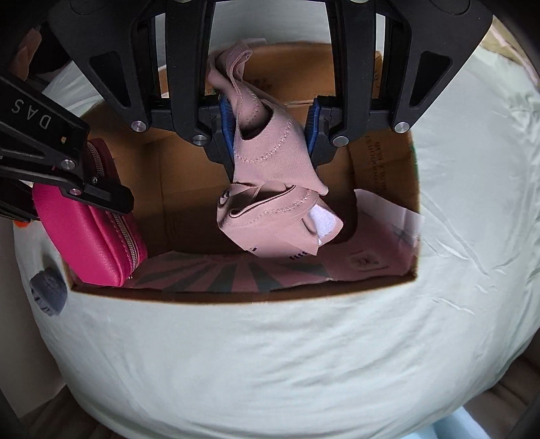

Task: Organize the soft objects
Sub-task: 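Carry the bra and pouch over the box and release both inside, then lift both tools away from the box toward the remaining items, then grasp the green wet-wipes pack with the left tool while the right tool grasps the mesh pad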

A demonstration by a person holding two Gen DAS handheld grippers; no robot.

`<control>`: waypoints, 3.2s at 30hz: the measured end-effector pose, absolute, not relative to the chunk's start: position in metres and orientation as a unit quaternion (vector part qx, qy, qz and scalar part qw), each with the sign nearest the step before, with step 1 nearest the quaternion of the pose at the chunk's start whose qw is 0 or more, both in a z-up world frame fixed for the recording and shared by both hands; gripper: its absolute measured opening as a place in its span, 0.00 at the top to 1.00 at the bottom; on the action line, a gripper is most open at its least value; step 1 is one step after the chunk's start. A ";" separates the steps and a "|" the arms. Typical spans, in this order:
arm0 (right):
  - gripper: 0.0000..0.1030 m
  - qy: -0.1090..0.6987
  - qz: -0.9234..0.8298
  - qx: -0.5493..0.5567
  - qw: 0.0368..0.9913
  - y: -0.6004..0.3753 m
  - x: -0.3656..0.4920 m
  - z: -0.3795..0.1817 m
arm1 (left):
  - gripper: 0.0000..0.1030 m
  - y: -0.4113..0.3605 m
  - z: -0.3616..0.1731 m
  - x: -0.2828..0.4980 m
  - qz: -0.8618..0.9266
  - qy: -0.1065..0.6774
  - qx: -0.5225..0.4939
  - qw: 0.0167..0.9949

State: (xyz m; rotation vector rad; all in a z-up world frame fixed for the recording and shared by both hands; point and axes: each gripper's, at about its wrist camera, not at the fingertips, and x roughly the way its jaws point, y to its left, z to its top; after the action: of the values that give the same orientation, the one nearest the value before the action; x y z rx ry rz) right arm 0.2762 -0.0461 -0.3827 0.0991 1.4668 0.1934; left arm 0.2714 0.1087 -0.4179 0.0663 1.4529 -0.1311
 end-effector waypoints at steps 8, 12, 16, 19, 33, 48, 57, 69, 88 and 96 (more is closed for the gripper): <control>0.59 0.725 0.082 0.068 0.680 -0.040 0.301 -0.430 | 0.41 0.102 -0.444 0.279 -0.073 0.695 0.046 0.713; 0.04 0.725 0.063 0.055 0.683 -0.037 0.308 -0.436 | 0.00 0.101 -0.444 0.279 -0.073 0.703 0.045 0.706; 0.00 0.725 0.078 0.074 0.680 -0.040 0.310 -0.438 | 0.00 0.099 -0.448 0.275 -0.068 0.709 0.052 0.700; 0.00 0.730 0.078 0.093 0.672 -0.043 0.309 -0.441 | 0.00 0.098 -0.447 0.274 -0.065 0.709 0.053 0.700; 0.00 0.682 0.091 0.089 0.720 -0.052 0.295 -0.371 | 0.00 0.102 -0.373 0.251 -0.061 0.660 0.051 0.747; 0.00 0.541 0.113 0.038 0.833 -0.060 0.222 -0.180 | 0.00 0.127 -0.194 0.183 -0.042 0.541 0.040 0.839; 0.00 0.446 0.072 0.036 0.891 -0.094 0.125 -0.083 | 0.00 0.132 -0.111 0.099 -0.026 0.447 0.017 0.894; 0.00 0.349 -0.048 0.077 0.933 -0.165 0.011 -0.048 | 0.00 0.096 -0.076 0.040 -0.077 0.367 0.029 0.927; 0.00 0.351 -0.109 0.077 0.927 -0.320 -0.028 -0.148 | 0.00 -0.107 -0.205 0.057 -0.209 0.465 0.004 0.860; 0.00 0.409 -0.114 0.096 0.900 -0.386 -0.012 -0.260 | 0.00 -0.177 -0.324 0.086 -0.231 0.552 -0.060 0.799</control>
State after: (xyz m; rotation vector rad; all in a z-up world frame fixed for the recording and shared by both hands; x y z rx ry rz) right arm -0.0123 -0.3855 -0.2597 0.1982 0.8459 -0.2364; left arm 0.0860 -0.1773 -0.3240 -0.1284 1.1850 -0.4952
